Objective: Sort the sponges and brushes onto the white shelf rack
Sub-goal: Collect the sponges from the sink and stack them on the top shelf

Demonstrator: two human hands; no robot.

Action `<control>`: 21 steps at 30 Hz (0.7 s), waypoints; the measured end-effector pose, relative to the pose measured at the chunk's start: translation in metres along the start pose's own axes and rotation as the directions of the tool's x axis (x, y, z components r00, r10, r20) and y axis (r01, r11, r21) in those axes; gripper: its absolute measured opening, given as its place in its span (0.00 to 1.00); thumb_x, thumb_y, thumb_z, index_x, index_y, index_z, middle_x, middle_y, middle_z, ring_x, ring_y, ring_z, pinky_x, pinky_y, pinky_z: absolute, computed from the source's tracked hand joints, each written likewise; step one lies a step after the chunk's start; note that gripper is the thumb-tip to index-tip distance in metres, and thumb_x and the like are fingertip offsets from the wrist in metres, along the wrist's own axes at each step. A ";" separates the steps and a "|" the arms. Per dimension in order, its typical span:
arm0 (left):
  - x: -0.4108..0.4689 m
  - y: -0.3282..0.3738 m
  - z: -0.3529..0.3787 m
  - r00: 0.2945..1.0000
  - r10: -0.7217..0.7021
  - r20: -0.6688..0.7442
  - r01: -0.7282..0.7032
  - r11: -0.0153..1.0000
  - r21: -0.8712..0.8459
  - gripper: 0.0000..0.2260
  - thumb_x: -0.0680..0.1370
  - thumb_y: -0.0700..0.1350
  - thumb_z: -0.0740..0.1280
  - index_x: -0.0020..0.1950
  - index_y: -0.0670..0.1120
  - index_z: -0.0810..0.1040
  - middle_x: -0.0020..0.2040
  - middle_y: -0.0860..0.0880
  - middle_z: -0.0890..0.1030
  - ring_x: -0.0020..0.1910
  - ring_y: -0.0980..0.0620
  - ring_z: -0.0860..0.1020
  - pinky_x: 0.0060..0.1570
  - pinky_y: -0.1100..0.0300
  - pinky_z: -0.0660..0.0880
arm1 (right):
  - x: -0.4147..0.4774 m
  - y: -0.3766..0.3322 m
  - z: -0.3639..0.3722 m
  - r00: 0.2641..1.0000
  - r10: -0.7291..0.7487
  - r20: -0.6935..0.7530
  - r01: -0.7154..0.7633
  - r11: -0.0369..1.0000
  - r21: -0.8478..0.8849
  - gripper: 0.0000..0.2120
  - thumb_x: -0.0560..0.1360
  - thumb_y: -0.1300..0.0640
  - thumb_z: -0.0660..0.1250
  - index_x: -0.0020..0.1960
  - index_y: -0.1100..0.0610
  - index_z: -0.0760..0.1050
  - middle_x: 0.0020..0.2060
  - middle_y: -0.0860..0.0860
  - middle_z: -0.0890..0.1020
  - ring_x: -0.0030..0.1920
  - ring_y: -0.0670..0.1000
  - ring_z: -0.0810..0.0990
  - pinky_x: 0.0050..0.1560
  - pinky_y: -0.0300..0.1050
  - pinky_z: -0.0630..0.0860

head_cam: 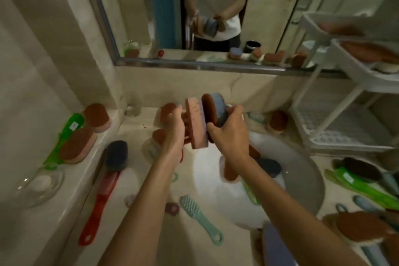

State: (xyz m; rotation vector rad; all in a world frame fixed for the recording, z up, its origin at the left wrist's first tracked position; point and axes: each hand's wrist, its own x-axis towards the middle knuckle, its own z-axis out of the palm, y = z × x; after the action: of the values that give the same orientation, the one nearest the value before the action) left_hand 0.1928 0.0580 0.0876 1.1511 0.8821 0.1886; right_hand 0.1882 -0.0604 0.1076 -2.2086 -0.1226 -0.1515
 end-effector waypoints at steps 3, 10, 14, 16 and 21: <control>-0.025 0.007 0.042 0.955 0.061 0.291 -0.096 0.990 0.106 0.13 0.78 0.52 0.62 0.58 0.45 0.75 0.59 0.41 0.79 0.49 0.46 0.79 0.45 0.56 0.74 | 0.022 0.011 -0.052 0.992 -0.033 -0.121 0.028 0.999 -0.046 0.21 0.68 0.50 0.71 0.51 0.53 0.61 0.46 0.50 0.74 0.46 0.50 0.77 0.42 0.45 0.76; -0.098 0.035 0.154 0.820 0.059 0.569 -0.070 0.998 -0.003 0.19 0.70 0.53 0.71 0.57 0.45 0.80 0.53 0.44 0.83 0.49 0.49 0.81 0.45 0.57 0.77 | 0.070 0.033 -0.180 0.933 -0.132 -0.335 0.095 0.988 -0.126 0.26 0.69 0.46 0.71 0.57 0.59 0.65 0.51 0.55 0.78 0.51 0.57 0.78 0.45 0.49 0.73; -0.137 0.050 0.216 0.780 0.066 0.623 -0.038 0.998 -0.058 0.06 0.75 0.47 0.68 0.44 0.45 0.79 0.35 0.48 0.84 0.41 0.52 0.79 0.45 0.59 0.75 | 0.096 0.050 -0.250 0.921 -0.139 -0.364 0.109 0.989 -0.103 0.22 0.68 0.51 0.71 0.52 0.56 0.62 0.46 0.52 0.75 0.49 0.56 0.78 0.45 0.49 0.75; -0.156 0.057 0.247 0.794 0.100 0.599 -0.058 0.994 -0.088 0.05 0.75 0.46 0.68 0.41 0.46 0.75 0.36 0.48 0.82 0.41 0.52 0.77 0.46 0.59 0.75 | 0.109 0.060 -0.283 0.919 -0.132 -0.371 0.128 0.991 -0.036 0.21 0.68 0.54 0.71 0.51 0.54 0.60 0.45 0.50 0.73 0.46 0.53 0.78 0.45 0.50 0.78; -0.175 0.066 0.329 0.795 0.139 0.591 -0.105 0.990 -0.091 0.19 0.74 0.51 0.69 0.61 0.45 0.74 0.59 0.44 0.79 0.59 0.46 0.76 0.57 0.51 0.74 | 0.152 0.094 -0.352 0.934 -0.029 -0.356 0.088 0.985 0.149 0.20 0.71 0.57 0.69 0.55 0.55 0.61 0.39 0.47 0.71 0.38 0.48 0.75 0.37 0.39 0.72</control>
State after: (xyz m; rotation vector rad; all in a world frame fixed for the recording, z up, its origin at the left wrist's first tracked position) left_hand 0.3241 -0.2447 0.2734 1.1217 0.2362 -0.0522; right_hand 0.3286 -0.3939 0.2658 -1.9805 -0.0005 -0.5497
